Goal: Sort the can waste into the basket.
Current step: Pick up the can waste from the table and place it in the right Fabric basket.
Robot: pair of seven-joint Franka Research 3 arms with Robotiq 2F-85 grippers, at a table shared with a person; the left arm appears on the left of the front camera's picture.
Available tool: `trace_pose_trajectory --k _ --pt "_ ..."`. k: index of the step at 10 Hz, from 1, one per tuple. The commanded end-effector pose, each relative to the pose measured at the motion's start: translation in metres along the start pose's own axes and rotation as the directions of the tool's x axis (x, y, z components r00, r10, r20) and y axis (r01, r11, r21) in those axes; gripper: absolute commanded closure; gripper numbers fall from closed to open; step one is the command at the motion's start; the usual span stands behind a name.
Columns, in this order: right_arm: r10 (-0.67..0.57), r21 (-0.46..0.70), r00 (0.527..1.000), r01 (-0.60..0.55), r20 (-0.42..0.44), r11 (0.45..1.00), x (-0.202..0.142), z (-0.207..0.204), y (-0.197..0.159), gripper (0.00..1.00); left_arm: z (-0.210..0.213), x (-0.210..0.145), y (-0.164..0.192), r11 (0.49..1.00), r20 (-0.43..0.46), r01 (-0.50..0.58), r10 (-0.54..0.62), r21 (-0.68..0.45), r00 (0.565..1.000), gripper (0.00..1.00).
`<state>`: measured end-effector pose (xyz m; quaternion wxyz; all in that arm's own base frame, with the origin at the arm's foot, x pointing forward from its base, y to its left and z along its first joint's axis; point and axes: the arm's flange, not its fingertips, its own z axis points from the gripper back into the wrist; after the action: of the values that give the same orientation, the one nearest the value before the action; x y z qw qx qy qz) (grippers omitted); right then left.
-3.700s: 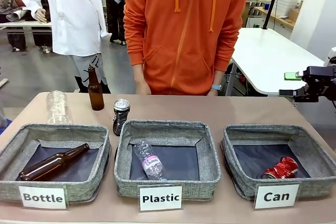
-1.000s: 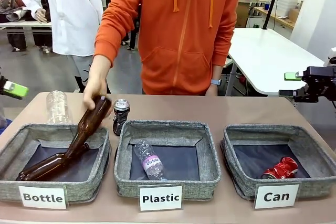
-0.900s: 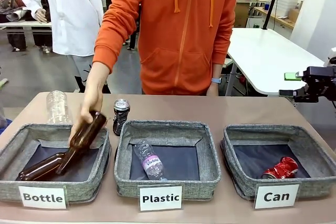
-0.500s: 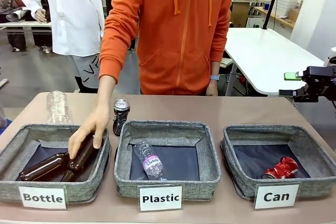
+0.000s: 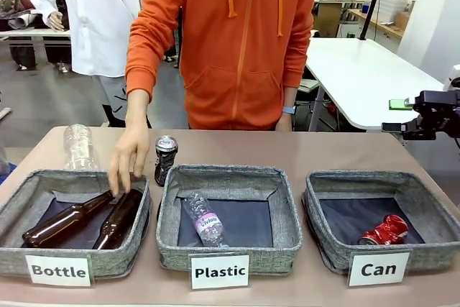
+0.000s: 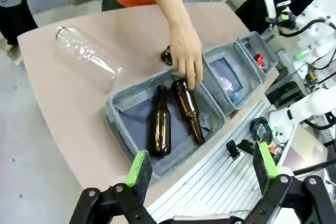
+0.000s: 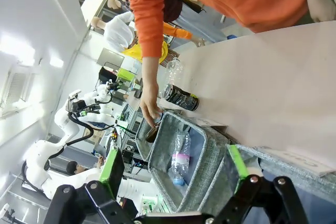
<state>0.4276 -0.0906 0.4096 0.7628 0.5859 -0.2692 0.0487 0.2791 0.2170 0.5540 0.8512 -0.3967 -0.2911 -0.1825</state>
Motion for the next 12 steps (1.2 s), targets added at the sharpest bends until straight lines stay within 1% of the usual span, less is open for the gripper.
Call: trace_pose_trajectory --k 1,3,4,5,6,7,8,9,10,11,12 --pt "0.024 0.001 1.000 -0.024 0.007 1.000 0.001 0.000 0.001 0.00 -0.049 0.013 -0.028 0.998 -0.063 0.035 -0.031 0.061 0.998 0.00" --pt "0.024 0.001 1.000 -0.024 0.007 1.000 0.001 0.000 0.001 0.00 -0.119 0.032 -0.045 0.983 -0.164 0.132 -0.110 0.131 0.980 0.00" --pt "0.024 0.001 1.000 -0.024 0.007 1.000 0.001 0.000 0.001 0.00 -0.156 0.042 -0.052 0.971 -0.209 0.200 -0.170 0.130 0.963 0.00" --pt "0.024 0.001 1.000 -0.024 0.007 1.000 0.001 0.000 0.001 0.00 -0.195 0.051 -0.056 0.950 -0.234 0.279 -0.242 0.141 0.942 0.00" --pt "0.024 0.001 1.000 -0.024 0.007 1.000 0.001 0.000 0.001 0.00 -0.229 0.059 -0.062 0.913 -0.234 0.380 -0.342 0.146 0.910 0.00" --pt "0.024 0.001 1.000 -0.024 0.007 1.000 0.001 0.000 0.001 0.00 -0.264 0.069 -0.066 0.868 -0.189 0.493 -0.476 0.055 0.859 0.00" --pt "0.024 0.001 1.000 -0.024 0.007 1.000 0.001 0.000 0.001 0.00 -0.293 0.075 -0.064 0.814 -0.124 0.579 -0.571 0.040 0.812 0.00" --pt "0.024 0.001 1.000 -0.024 0.007 1.000 0.001 0.000 0.001 0.00 -0.318 0.075 -0.060 0.777 -0.106 0.629 -0.624 0.020 0.774 0.00" --pt "0.024 0.001 1.000 -0.024 0.007 1.000 0.001 0.000 0.001 0.00 -0.334 0.075 -0.052 0.778 -0.112 0.628 -0.627 -0.022 0.771 0.00" --pt "0.024 0.001 1.000 -0.024 0.007 1.000 0.001 0.000 0.001 0.00 -0.337 0.077 -0.043 0.814 -0.143 0.577 -0.580 -0.067 0.802 0.00" --pt "0.024 0.001 1.000 -0.024 0.007 1.000 0.001 0.000 0.001 0.00 -0.326 0.071 -0.081 0.789 -0.175 0.613 -0.598 0.047 0.783 0.00"
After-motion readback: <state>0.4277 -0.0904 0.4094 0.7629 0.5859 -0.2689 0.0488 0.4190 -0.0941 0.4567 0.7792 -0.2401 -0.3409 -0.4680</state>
